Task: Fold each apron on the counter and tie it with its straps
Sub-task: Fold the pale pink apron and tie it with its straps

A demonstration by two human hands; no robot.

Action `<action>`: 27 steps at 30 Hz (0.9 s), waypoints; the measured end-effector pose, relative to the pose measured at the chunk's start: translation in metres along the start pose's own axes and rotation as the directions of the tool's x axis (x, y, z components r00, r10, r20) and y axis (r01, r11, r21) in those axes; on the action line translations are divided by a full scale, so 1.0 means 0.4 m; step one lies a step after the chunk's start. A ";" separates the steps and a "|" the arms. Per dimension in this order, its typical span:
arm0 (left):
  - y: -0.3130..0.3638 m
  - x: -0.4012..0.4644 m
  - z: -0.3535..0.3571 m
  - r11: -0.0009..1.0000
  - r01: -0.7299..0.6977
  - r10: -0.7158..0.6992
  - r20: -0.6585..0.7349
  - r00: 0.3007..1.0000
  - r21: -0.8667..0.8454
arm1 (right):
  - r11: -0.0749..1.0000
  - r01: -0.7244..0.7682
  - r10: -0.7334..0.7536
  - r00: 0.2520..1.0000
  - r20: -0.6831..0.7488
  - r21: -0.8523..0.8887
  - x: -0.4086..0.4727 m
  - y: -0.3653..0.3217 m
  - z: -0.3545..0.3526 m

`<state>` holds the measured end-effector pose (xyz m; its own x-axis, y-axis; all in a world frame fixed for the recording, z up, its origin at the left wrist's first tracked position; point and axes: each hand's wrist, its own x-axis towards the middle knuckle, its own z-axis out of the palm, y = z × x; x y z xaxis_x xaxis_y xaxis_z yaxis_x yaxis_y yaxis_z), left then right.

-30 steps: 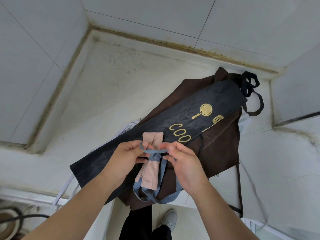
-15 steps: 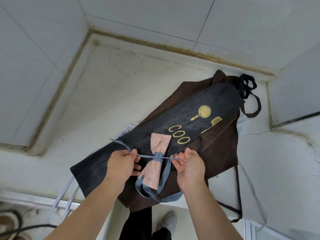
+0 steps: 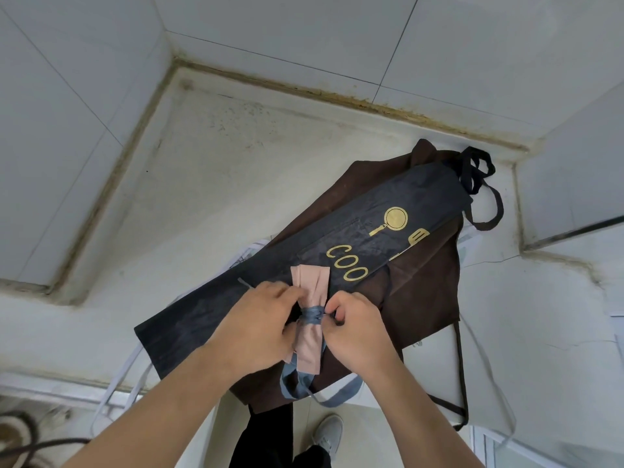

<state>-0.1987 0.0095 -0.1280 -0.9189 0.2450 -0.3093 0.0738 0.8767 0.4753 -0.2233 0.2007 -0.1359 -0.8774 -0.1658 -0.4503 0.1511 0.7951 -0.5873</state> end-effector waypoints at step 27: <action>0.024 0.004 -0.027 0.455 0.195 -0.257 0.082 0.963 -0.869 | 0.986 0.028 -0.036 0.998 0.049 0.162 -0.005 0.001 0.011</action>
<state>-0.2037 0.0140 -0.1152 -0.8722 0.0447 -0.4872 -0.4824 0.0871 0.8716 -0.2194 0.1986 -0.1382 -0.8588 -0.2228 -0.4614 0.1987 0.6853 -0.7006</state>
